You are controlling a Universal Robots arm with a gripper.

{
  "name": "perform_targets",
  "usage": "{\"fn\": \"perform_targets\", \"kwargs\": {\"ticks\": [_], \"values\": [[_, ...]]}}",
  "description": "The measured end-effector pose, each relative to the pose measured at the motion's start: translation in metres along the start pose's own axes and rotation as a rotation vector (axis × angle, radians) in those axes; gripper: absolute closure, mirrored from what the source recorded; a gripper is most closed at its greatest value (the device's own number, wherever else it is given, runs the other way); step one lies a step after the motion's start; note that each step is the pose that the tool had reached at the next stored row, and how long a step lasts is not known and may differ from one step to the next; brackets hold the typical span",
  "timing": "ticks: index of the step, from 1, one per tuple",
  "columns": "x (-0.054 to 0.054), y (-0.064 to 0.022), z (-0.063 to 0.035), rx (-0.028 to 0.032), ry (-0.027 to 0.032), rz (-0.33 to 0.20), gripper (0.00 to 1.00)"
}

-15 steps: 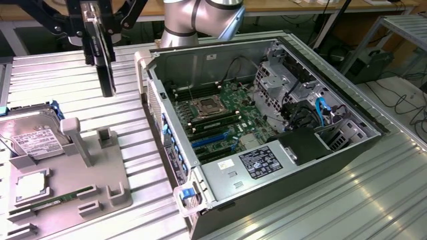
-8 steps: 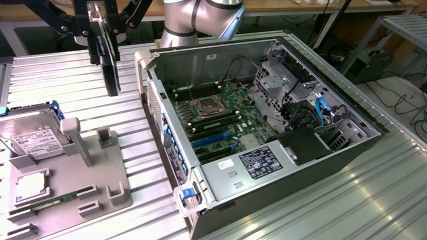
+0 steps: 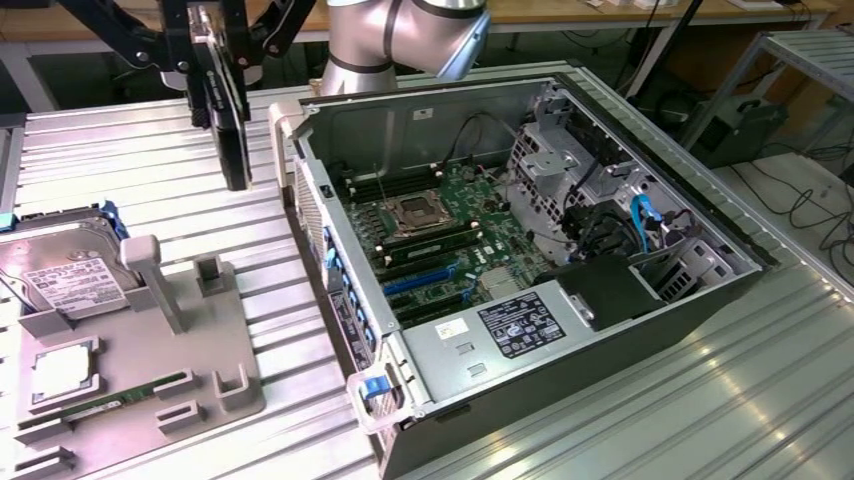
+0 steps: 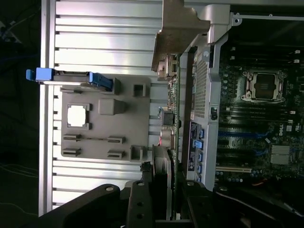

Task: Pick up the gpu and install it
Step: 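Pick up the gpu and move the gpu toward the slot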

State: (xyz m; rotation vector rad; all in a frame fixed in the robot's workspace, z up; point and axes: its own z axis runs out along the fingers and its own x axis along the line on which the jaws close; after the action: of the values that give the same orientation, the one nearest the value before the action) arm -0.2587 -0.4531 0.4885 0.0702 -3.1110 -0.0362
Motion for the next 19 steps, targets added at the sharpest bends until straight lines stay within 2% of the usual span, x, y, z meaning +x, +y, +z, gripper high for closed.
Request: {"fn": "perform_targets", "kwargs": {"ticks": [19], "values": [[-0.016, -0.0007, 0.0001, 0.0000, 0.0000, 0.000, 0.72]]}}
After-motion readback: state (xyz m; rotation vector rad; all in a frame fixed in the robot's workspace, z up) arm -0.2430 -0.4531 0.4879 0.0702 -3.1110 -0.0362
